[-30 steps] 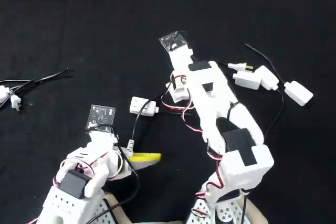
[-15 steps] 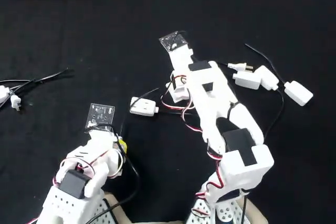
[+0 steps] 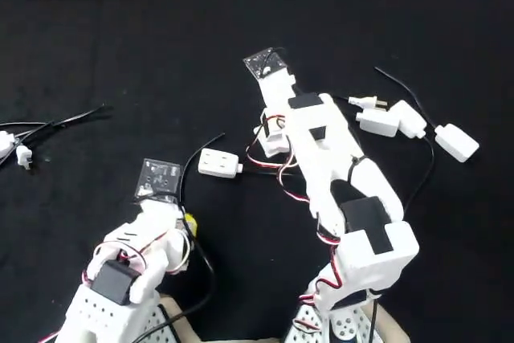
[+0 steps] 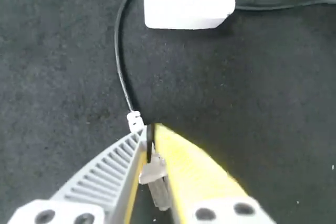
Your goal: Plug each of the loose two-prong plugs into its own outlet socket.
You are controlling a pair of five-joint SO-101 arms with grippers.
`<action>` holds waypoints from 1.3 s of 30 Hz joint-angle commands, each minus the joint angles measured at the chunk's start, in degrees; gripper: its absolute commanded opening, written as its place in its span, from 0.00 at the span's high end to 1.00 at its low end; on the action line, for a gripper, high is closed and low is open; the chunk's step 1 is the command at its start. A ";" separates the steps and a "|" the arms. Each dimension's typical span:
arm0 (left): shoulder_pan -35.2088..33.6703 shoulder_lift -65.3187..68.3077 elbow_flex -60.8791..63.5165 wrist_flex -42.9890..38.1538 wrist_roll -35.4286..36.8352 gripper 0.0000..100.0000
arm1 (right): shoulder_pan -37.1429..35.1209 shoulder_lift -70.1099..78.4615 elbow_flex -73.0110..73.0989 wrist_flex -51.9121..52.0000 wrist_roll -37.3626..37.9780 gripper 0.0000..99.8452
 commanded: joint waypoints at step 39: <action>-7.60 44.84 -15.16 -6.95 -2.55 0.85 | 0.88 -0.31 -2.77 -0.09 0.00 0.75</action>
